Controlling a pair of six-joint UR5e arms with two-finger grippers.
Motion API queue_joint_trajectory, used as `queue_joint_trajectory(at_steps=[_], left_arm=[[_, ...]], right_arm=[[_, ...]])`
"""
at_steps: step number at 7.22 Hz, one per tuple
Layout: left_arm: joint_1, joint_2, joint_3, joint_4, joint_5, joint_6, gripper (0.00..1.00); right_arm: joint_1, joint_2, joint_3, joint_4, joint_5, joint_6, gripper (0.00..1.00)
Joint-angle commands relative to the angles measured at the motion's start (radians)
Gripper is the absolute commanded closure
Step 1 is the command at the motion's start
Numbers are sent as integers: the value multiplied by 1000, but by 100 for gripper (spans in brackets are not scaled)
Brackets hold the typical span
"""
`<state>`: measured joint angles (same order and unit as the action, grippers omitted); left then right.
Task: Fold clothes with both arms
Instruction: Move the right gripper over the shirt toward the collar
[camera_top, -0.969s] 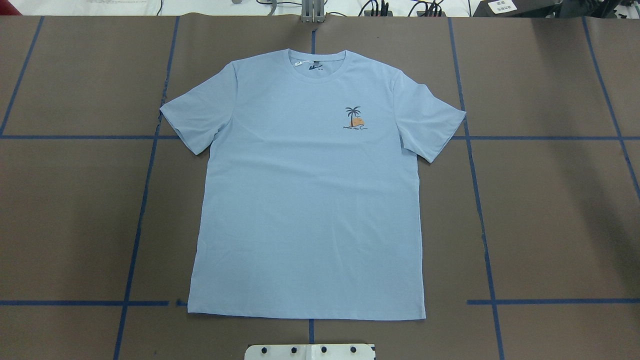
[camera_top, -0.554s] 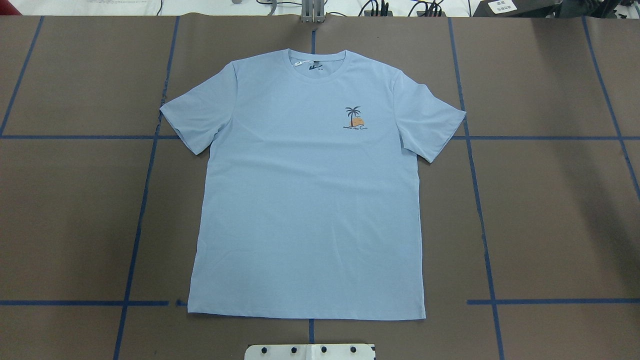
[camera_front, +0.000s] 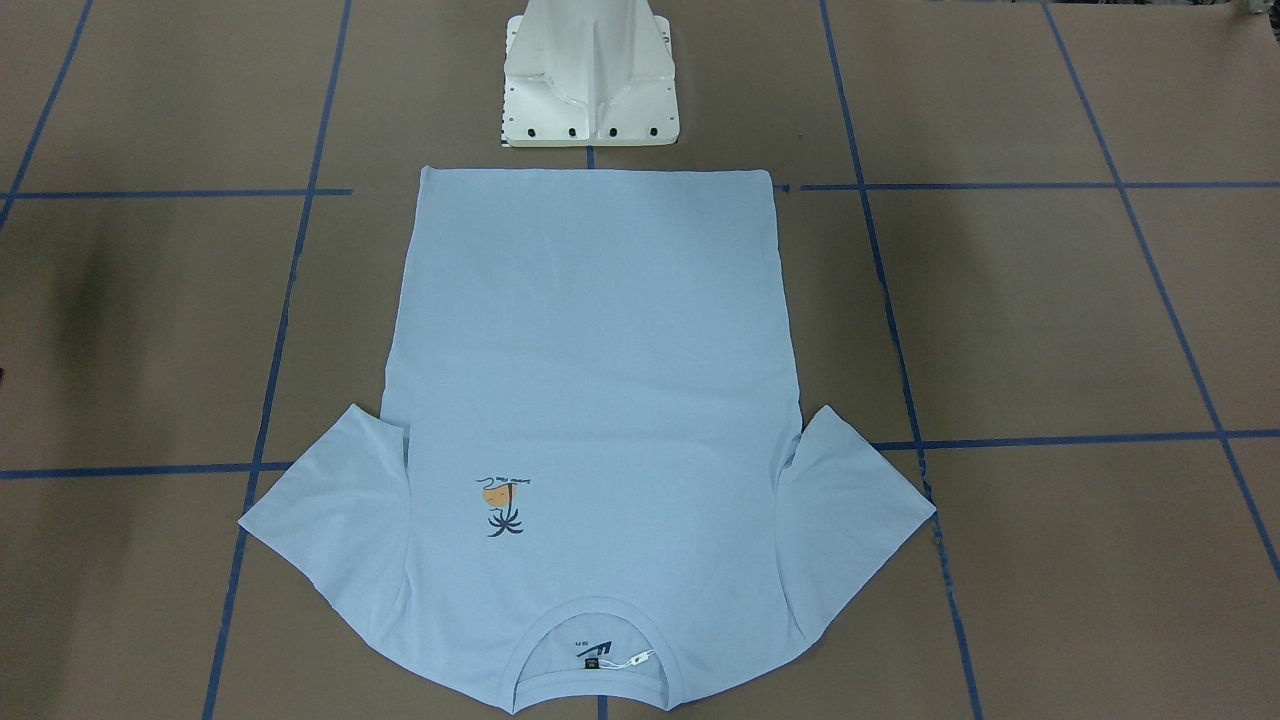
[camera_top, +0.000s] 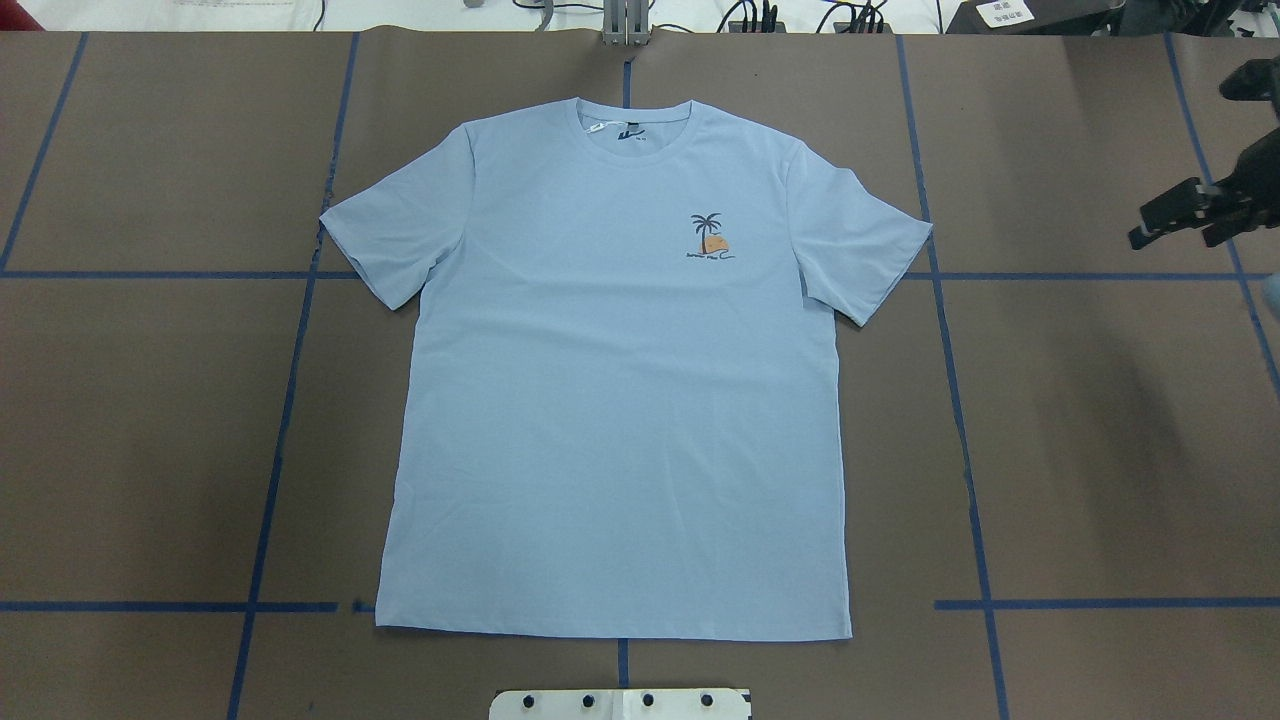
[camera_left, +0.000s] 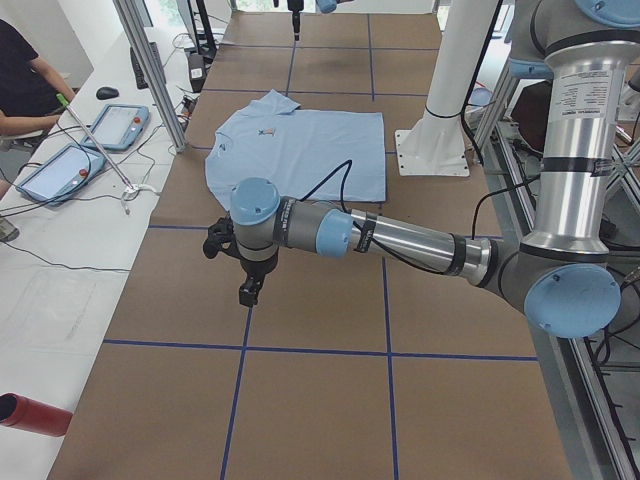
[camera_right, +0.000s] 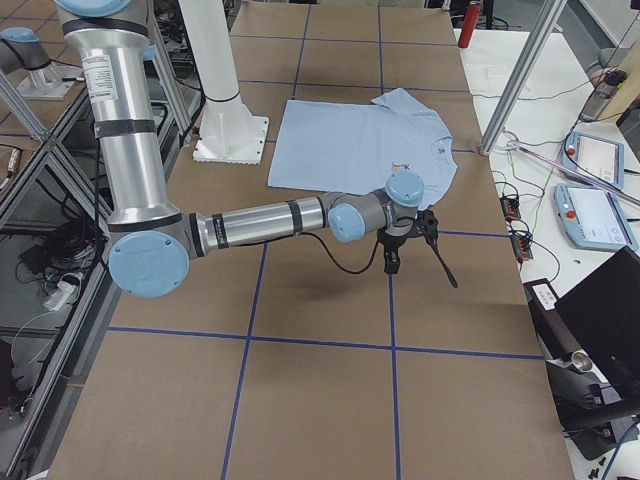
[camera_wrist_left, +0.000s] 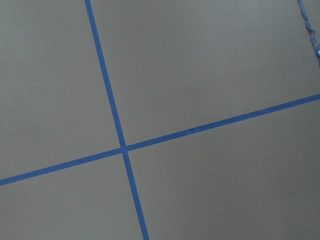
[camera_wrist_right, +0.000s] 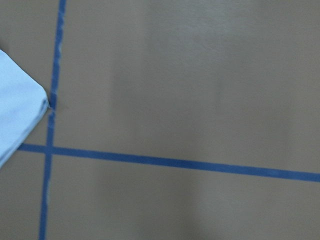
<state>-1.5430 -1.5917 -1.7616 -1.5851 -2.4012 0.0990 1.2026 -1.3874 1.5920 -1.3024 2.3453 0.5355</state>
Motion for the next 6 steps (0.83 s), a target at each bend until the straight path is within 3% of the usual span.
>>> queue_joint_trajectory(at_steps=[1,2,4,5,6], left_arm=[[6,16,5,-80,-3,-1,0],[8,16,5,-101,-4,-4,0],[9,16,5,-113,-4,-2,0],[9,16,1,-113,-1,-2,0],[9,16,13,-142,2,-4,0]], right_arm=[[-122,173,-106,139,-82,342,0],[-150,258,-209,226,-118,433,1],[-196,291,-331,378,-203,494,4],[-233,307,-339,379,-295,504,6],[-242,324,-386,385,-310,505,7]])
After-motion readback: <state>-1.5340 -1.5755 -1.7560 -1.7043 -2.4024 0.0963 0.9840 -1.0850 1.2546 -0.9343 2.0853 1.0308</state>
